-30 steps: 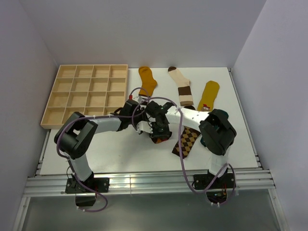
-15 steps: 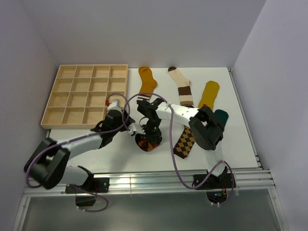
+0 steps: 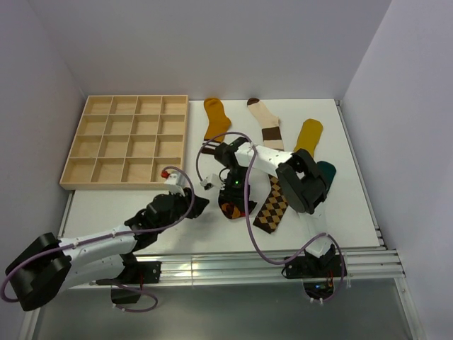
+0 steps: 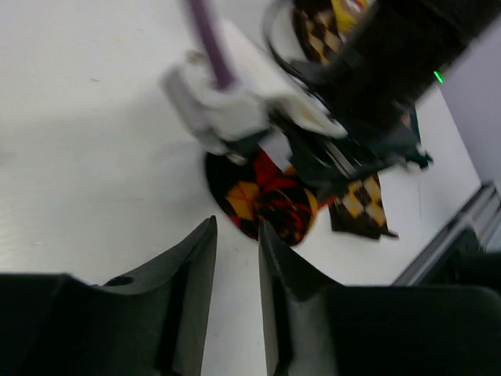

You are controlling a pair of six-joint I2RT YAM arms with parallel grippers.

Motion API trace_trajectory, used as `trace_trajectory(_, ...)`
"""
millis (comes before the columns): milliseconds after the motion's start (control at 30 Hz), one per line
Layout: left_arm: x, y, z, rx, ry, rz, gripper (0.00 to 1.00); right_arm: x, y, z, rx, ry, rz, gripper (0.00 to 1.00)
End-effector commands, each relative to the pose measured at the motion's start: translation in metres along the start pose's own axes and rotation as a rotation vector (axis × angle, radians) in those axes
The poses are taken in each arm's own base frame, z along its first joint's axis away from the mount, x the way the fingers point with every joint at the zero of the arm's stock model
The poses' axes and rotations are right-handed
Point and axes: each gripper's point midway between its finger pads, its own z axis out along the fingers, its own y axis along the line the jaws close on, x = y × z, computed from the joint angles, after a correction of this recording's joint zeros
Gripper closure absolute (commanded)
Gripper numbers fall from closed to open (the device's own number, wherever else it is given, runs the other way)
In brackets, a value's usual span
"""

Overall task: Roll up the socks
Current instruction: Roll the sock at the center of the board.

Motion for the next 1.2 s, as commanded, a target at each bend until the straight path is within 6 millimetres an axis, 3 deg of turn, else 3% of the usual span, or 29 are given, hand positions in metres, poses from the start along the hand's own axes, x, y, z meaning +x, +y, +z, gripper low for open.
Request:
trace_trajectory(0,0.001,-0.046,0.002,0.173,-0.025,0.135,0.64,0.029,-0.024,0.027,0.051,0.162,0.036,0.82)
trace_trajectory(67,0.008,-0.07,0.001,0.242,-0.005,0.19,0.59,0.027,-0.027,0.026,0.048,0.161,0.045,0.81)
trace_trajectory(233,0.032,-0.098,0.019,0.318,0.09,0.332,0.53,0.024,-0.023,0.028,-0.017,0.179,0.06,0.8)
trace_trajectory(267,0.041,-0.095,0.026,0.312,0.113,0.351,0.52,0.025,-0.021,0.03,-0.032,0.188,0.066,0.8)
trace_trajectory(633,0.05,-0.095,0.065,0.287,0.069,0.402,0.48,0.016,-0.022,0.027,-0.071,0.139,0.086,0.79)
trace_trajectory(1000,0.066,-0.084,0.082,0.271,0.089,0.403,0.46,0.009,-0.022,0.026,-0.115,0.11,0.098,0.78)
trace_trajectory(1167,0.073,-0.077,0.084,0.294,0.112,0.35,0.53,0.002,-0.02,0.022,-0.148,0.063,0.119,0.76)
